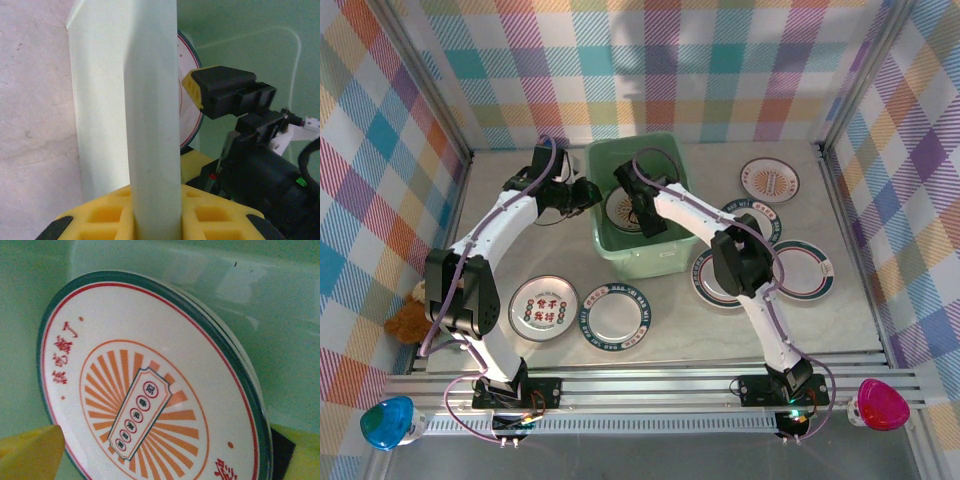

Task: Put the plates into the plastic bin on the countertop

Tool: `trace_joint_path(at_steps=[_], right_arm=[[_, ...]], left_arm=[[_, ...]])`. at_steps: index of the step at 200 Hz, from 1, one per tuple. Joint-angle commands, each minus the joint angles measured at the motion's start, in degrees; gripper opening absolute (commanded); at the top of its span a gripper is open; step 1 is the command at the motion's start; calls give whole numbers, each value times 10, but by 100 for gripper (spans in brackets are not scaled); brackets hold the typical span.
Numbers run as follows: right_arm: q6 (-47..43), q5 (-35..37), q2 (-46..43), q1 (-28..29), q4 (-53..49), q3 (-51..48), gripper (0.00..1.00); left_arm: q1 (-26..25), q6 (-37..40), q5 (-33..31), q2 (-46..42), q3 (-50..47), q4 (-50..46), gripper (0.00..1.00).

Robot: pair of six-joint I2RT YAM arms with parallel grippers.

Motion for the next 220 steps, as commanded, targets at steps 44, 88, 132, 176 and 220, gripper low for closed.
trace_joint_path(at_steps=[44,88,132,176,220], right_arm=[[20,-26,28,-17,-85,61,99],[48,-72,33,-38,-156,83,99],[35,-76,-1,-43,-159,58,99],[19,-46,-61,-45,-89,-7,99],[20,-82,-78,-54,-98,-19,99]], left_arm=[[-12,17,-14,22,22,-65,22],[-16,9,-31,22,33,-70,26],[-18,-4,-39,33,47,-70,30],[-19,13,-69,38,84,-94,33],[-20,4,-67,41,88,-88,33]])
